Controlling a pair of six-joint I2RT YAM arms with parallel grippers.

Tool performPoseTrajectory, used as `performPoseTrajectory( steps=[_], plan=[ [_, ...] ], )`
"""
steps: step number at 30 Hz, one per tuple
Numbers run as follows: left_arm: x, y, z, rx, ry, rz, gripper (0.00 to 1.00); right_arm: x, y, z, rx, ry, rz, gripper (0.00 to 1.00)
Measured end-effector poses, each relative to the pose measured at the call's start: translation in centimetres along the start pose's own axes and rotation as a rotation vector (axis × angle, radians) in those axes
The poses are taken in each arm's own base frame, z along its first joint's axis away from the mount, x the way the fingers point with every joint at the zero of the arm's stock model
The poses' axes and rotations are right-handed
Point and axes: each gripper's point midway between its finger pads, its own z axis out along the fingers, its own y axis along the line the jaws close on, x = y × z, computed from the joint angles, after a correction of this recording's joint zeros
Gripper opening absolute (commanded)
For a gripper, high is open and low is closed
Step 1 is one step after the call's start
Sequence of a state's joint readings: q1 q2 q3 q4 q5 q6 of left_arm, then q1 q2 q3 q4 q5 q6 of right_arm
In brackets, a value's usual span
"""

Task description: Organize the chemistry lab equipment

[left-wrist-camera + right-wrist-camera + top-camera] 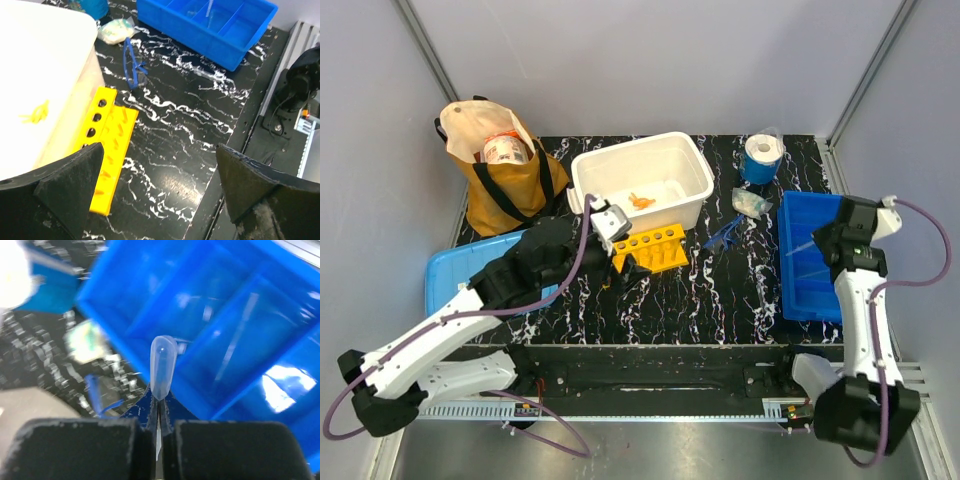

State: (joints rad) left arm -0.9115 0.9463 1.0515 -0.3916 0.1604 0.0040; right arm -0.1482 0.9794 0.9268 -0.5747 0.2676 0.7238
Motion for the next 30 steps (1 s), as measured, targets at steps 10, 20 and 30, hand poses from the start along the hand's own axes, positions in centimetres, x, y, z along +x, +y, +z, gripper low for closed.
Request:
performPoseTrajectory(
  steps=[10,20,30],
  plan=[
    [7.7,1.5,-0.8,-0.084,0.125,0.023,0.99,-0.5,-8.4,3.2,0.218,0.024,0.223,0.0],
    [7.6,2.3,-0.9,-0.119,0.122,0.064,0.99,2.0,-10.6,7.5,0.327,0.091,0.348,0.07],
    [7.5,3.2,-1.0,-0.166,0.122,0.073,0.99,4.5,-12.2,9.0,0.395,0.13,0.418,0.34]
  ],
)
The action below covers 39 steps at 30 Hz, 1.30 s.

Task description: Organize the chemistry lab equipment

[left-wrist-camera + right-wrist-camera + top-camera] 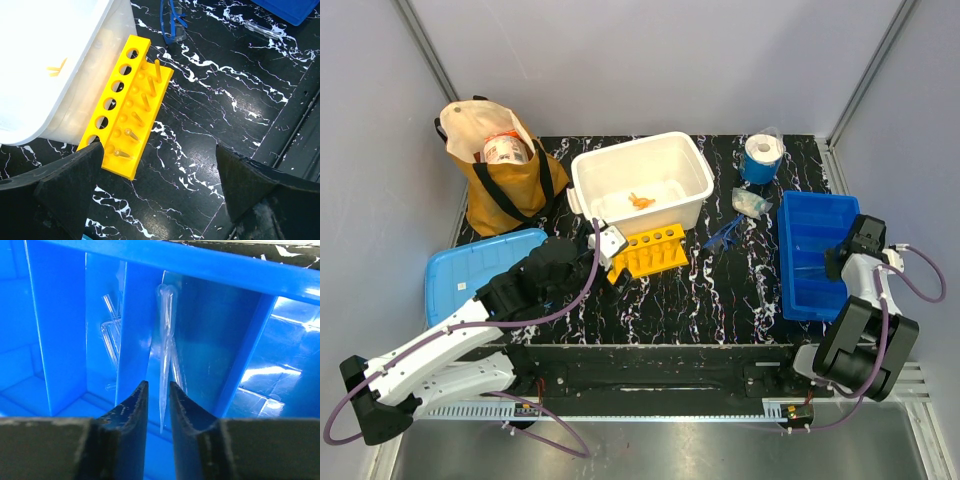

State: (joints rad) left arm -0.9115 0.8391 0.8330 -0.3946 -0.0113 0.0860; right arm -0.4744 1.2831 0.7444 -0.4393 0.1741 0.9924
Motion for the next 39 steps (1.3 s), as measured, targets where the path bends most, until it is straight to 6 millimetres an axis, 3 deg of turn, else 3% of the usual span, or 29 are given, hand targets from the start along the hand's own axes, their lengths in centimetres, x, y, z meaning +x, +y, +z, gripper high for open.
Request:
performPoseTrajectory(
  steps=[7,11,16,20,23,27,34,39],
  plan=[
    [0.0,0.5,0.0,-0.027,0.003,0.003,0.99,-0.1,-0.3,0.3,0.018,-0.01,0.003,0.4],
    [0.1,0.6,0.0,-0.031,0.004,0.002,0.99,-0.7,0.1,-0.6,-0.003,-0.021,-0.04,0.44],
    [0.0,0.9,-0.3,-0.056,-0.011,-0.006,0.99,-3.3,4.1,-5.0,-0.187,-0.093,-0.157,0.46],
    [-0.2,1.7,-1.0,-0.105,-0.036,-0.036,0.99,-4.1,8.3,-9.2,-0.368,-0.108,-0.321,0.49],
    [-0.2,2.4,-1.3,-0.156,-0.035,-0.082,0.99,-1.7,10.4,-11.2,-0.455,-0.08,-0.49,0.5],
    [-0.1,3.3,-1.7,-0.216,-0.036,-0.116,0.99,2.8,10.9,-12.9,-0.521,0.008,-0.69,0.49],
    [-2.3,5.5,-5.5,-0.333,-0.185,-0.146,0.99,8.5,8.9,-13.8,-0.52,0.156,-0.962,0.49],
    [-3.7,6.6,-8.3,-0.392,-0.313,-0.176,0.99,13.1,6.1,-11.9,-0.412,0.312,-1.15,0.47]
  ],
)
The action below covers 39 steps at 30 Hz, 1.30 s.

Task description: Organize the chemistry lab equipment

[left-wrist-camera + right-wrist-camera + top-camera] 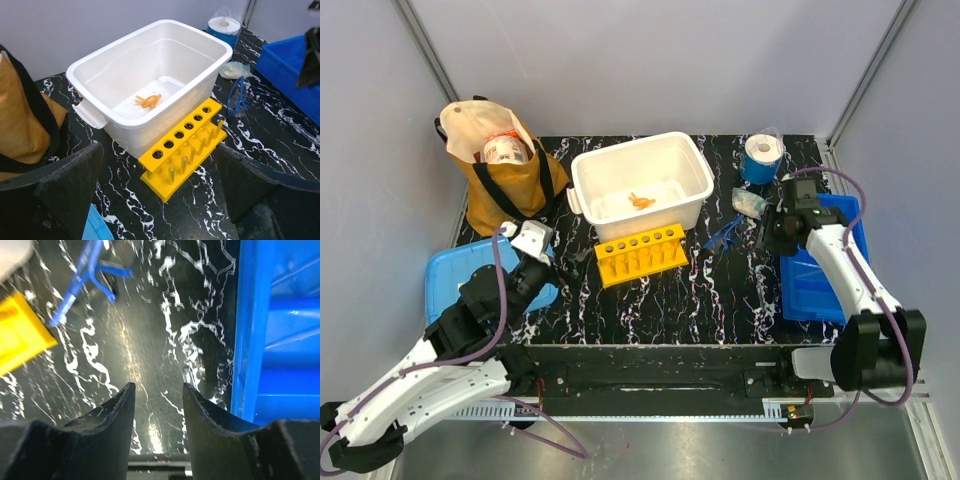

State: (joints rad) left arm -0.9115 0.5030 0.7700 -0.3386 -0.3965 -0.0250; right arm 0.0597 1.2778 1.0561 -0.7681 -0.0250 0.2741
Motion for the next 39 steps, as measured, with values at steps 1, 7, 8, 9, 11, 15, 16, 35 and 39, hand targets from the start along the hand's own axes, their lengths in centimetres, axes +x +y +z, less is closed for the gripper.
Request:
performPoseTrajectory(
  steps=[1,7,8,9,11,15,16,35,39],
  plan=[
    [-0.2,0.2,-0.2,-0.01,-0.01,-0.004,0.99,0.9,0.0,0.6,0.014,0.044,-0.019,0.47],
    [-0.2,1.1,-0.7,-0.046,-0.041,-0.015,0.99,4.4,-1.0,2.7,0.095,0.251,-0.08,0.42],
    [-0.2,1.2,-0.8,-0.049,-0.047,-0.018,0.99,4.7,-1.1,3.0,0.104,0.277,-0.089,0.4],
    [-0.2,1.3,-0.9,-0.053,-0.053,-0.021,0.99,4.9,-1.1,3.2,0.11,0.301,-0.095,0.39],
    [-0.4,1.5,-1.0,-0.058,-0.065,-0.026,0.99,5.5,-1.2,3.8,0.123,0.347,-0.105,0.38],
    [-0.9,1.7,-1.2,-0.067,-0.085,-0.036,0.99,6.6,-1.6,5.1,0.154,0.442,-0.115,0.35],
    [-0.9,1.7,-1.2,-0.069,-0.087,-0.036,0.99,7.0,-1.8,5.5,0.168,0.47,-0.118,0.36],
    [-0.6,1.8,-1.1,-0.073,-0.081,-0.001,0.99,9.8,-3.3,7.3,0.242,0.643,-0.138,0.35],
    [-0.6,1.9,-1.1,-0.073,-0.081,0.003,0.99,10.3,-3.5,7.7,0.252,0.669,-0.138,0.34]
  ],
)
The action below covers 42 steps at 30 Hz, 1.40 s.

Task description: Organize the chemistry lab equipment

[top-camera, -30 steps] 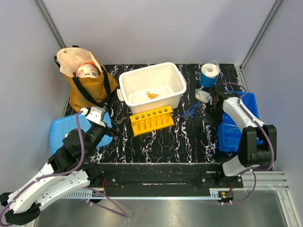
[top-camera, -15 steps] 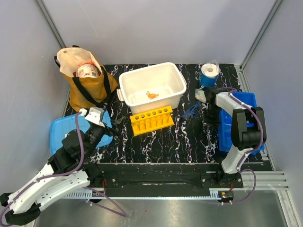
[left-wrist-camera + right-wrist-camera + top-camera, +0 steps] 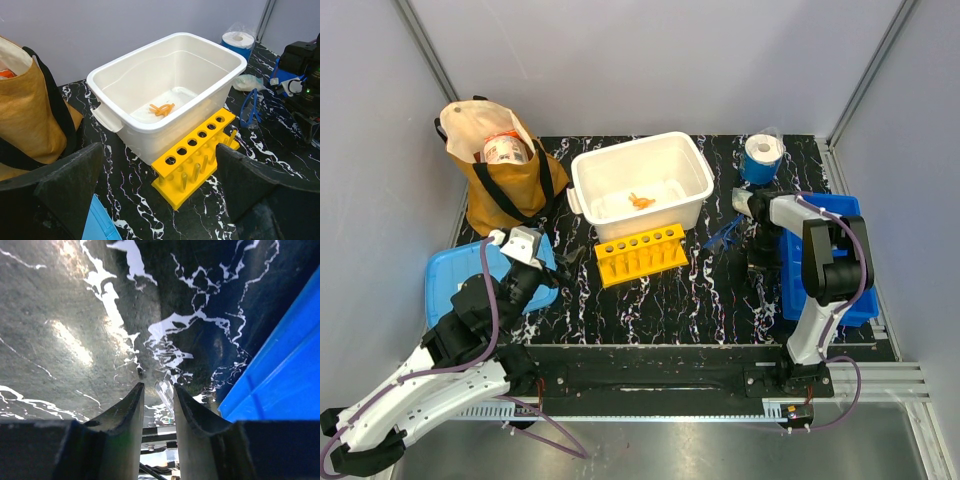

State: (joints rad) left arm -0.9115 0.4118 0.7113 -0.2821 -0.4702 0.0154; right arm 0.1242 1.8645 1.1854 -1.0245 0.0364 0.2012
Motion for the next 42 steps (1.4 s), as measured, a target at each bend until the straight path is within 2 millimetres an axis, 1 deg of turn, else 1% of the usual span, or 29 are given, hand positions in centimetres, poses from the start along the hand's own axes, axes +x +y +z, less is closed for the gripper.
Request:
performPoseTrajectory(
  steps=[4,8,14,17,22,24,26,29,32,35,38,40,42],
  plan=[
    [0.0,0.0,0.0,0.0,0.0,0.003,0.99,-0.1,0.1,0.7,0.002,0.013,-0.004,0.33],
    [-0.1,0.1,0.0,-0.002,-0.002,0.007,0.99,-0.3,0.1,0.7,-0.001,0.007,-0.007,0.29],
    [-0.1,0.1,0.0,-0.002,-0.006,0.01,0.99,-0.3,0.1,0.8,-0.002,0.006,-0.016,0.15],
    [-0.2,0.1,0.0,-0.002,-0.008,0.01,0.99,-0.3,0.1,0.8,-0.001,0.006,-0.019,0.12],
    [-0.3,0.1,0.1,-0.003,-0.012,0.009,0.99,-0.3,0.1,0.6,-0.006,-0.011,-0.02,0.1],
    [-0.3,0.1,0.1,-0.003,-0.012,0.009,0.99,-0.7,0.2,0.1,-0.015,-0.043,-0.018,0.09],
    [-0.3,0.1,0.1,-0.006,-0.011,0.01,0.99,-1.3,0.5,-0.8,-0.034,-0.096,-0.017,0.09],
    [-0.3,0.2,0.1,-0.007,-0.011,0.012,0.99,-2.2,1.4,-3.0,-0.082,-0.194,-0.015,0.09],
    [-0.2,0.2,0.1,-0.008,-0.011,0.012,0.99,-3.3,3.4,-5.8,-0.157,-0.33,-0.035,0.08],
    [-0.2,0.2,0.1,-0.009,-0.011,0.012,0.99,-4.3,5.9,-9.0,-0.236,-0.478,-0.075,0.08],
    [-0.2,0.2,0.1,-0.011,-0.011,0.012,0.99,-5.2,9.3,-12.6,-0.328,-0.653,-0.136,0.08],
    [-0.2,0.3,0.1,-0.012,-0.01,0.013,0.99,-5.2,11.9,-14.7,-0.4,-0.765,-0.184,0.08],
    [-0.2,0.3,0.1,-0.014,-0.008,0.014,0.99,-4.9,14.3,-16.2,-0.464,-0.853,-0.232,0.09]
  ],
)
